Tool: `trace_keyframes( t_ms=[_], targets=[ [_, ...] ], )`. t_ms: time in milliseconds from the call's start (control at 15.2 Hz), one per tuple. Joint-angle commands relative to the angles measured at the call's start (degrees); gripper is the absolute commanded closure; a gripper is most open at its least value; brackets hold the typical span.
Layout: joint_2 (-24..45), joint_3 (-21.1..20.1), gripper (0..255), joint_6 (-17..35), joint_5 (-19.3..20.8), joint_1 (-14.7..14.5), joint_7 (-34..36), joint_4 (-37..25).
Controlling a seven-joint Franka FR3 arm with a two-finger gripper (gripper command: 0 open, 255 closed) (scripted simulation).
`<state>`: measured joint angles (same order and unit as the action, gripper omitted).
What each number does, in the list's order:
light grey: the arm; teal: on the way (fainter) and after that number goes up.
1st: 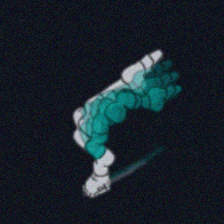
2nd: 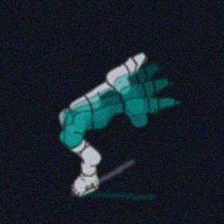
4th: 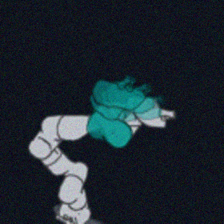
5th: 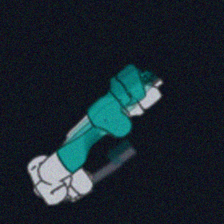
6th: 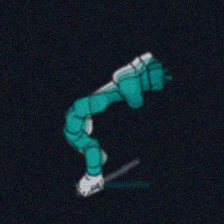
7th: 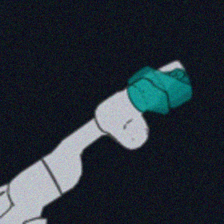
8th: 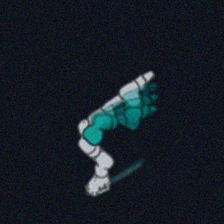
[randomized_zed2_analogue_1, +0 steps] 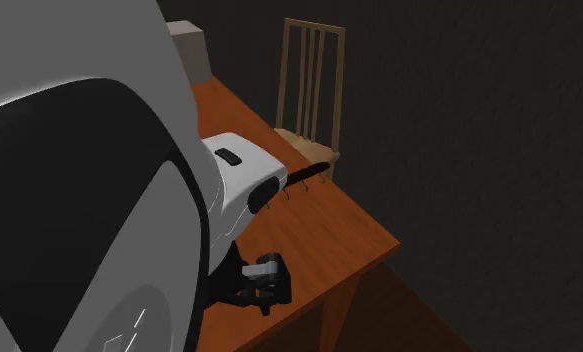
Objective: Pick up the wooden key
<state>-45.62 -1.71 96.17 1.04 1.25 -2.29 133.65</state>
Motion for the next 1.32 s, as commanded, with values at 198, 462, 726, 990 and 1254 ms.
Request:
trace_keyframes(
  t_ms=[198, 462, 726, 990, 1254],
  targets=[
    [6.22, 2.33, 0, 4.34, -4.14, 0.25, 1.56, -1.96],
    [14.56, 5.62, 0, 9.52, -10.4, 0.02, 2.6, -5.13],
    [22.98, 9.03, 0, 13.72, -17.86, -0.63, 2.41, -9.01],
    [31.55, 12.35, 0, 16.56, -26.71, -1.33, 1.09, -13.65],
    [40.36, 15.08, 0, 17.72, -36.85, -1.44, -0.92, -19.11]
  ],
)
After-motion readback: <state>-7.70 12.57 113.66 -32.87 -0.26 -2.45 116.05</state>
